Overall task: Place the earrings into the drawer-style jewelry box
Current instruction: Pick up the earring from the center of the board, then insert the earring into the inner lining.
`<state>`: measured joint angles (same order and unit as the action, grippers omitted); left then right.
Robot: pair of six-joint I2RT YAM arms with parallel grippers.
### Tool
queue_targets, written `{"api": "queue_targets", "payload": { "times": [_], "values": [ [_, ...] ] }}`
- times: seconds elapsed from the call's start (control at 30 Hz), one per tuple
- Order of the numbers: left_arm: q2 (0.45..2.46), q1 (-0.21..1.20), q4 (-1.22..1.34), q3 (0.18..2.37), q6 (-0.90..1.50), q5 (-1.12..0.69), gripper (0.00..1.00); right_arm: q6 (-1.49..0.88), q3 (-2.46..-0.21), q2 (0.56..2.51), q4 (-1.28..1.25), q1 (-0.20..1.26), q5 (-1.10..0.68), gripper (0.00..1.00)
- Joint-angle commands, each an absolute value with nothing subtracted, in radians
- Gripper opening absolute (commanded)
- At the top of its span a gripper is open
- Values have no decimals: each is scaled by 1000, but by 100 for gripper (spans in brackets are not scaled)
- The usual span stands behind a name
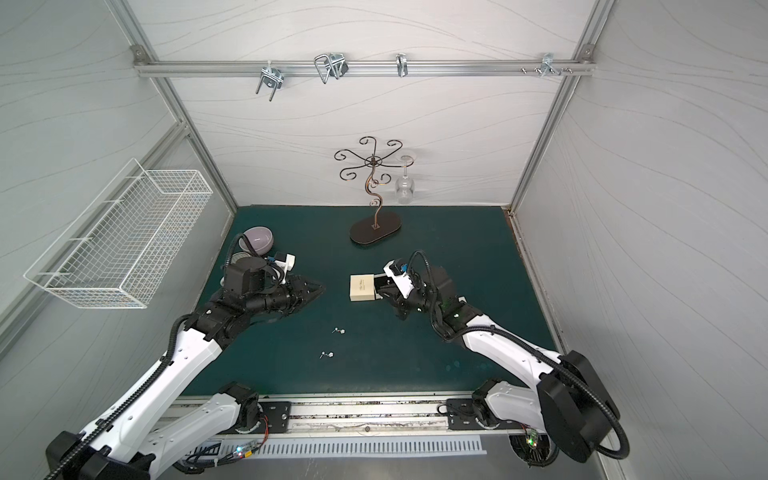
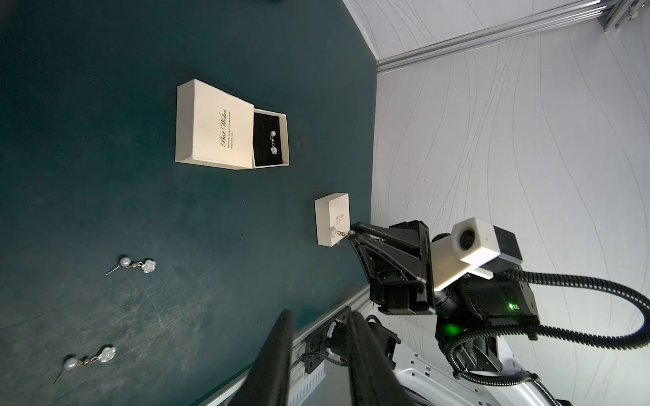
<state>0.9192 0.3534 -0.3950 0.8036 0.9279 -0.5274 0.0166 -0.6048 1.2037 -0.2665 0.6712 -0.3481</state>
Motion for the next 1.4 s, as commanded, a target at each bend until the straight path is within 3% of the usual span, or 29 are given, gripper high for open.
{"api": "queue_targets", "payload": {
  "times": [0.0, 0.6, 1.37],
  "values": [
    [920, 350, -389, 798, 900, -505, 30, 37, -646, 1260, -239, 664, -313, 14],
    [908, 350, -430, 808, 856, -480, 30, 52, -783, 1556, -277, 663, -91, 13],
    [913, 331, -447, 816, 834, -482, 31, 41, -912, 1780, -252, 666, -11, 13]
  ]
}}
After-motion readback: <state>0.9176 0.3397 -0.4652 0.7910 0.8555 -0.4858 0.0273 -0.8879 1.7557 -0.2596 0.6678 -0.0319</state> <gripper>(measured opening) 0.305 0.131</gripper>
